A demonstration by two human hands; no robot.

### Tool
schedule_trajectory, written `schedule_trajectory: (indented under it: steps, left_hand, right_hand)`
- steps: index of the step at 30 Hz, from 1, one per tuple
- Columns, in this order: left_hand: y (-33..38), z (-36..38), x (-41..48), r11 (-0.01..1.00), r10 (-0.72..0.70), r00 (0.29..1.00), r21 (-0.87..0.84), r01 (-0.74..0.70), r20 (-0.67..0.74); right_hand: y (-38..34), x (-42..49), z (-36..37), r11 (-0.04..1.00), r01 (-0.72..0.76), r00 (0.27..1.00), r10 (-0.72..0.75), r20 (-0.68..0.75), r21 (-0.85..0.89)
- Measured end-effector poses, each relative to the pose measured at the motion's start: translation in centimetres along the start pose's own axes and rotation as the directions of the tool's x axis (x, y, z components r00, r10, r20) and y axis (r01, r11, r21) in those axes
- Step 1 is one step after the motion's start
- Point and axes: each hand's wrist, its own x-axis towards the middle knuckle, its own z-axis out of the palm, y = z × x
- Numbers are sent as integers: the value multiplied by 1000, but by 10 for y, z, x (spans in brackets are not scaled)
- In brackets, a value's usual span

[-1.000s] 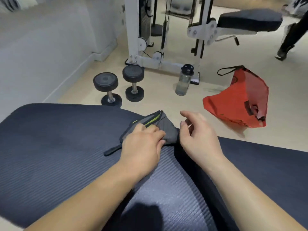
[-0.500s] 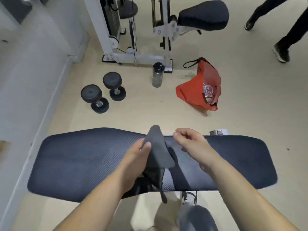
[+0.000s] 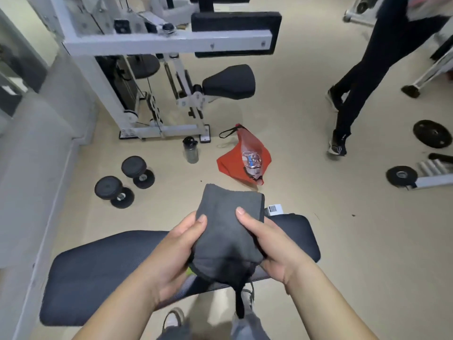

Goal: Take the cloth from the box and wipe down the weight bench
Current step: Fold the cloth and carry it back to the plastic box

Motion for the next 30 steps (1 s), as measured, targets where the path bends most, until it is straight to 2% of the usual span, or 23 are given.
schedule_trajectory:
  steps: [4, 6, 8, 10, 12, 14, 20, 25, 30]
  left_hand:
    - [-4, -6, 9, 982, -10, 999, 189, 17, -40]
    - [-1, -15, 12, 933, 39, 992, 359, 7, -120]
    - [3, -26, 11, 891, 96, 978, 454, -2, -184]
    - [7, -31, 6, 844, 160, 969, 535, -36, -187]
    - [8, -27, 1, 812, 193, 975, 576, -93, -114]
    - [3, -14, -2, 819, 139, 990, 565, -99, -28]
    - [-32, 53, -3, 888, -79, 991, 460, 19, 111]
    - [-73, 139, 3, 844, -244, 920, 534, 46, 307]
    - [-136, 255, 3, 751, -279, 845, 652, -103, 455]
  right_hand:
    - [3, -2, 7, 993, 107, 991, -111, -75, -59]
    - [3, -7, 17, 988, 144, 982, -149, -114, -55]
    - [3, -16, 30, 983, 178, 973, -183, -140, -43]
    - [7, -23, 38, 978, 201, 962, -206, -180, -47]
    - [11, -33, 42, 977, 212, 953, -213, -215, -30]
    - [16, -47, 37, 977, 213, 952, -204, -227, 17]
    - [28, -103, -19, 926, 249, 928, -145, -343, 283]
    - [37, -170, -106, 859, 331, 903, -168, -394, 392]
    - [54, -255, -205, 815, 473, 808, -250, -534, 335]
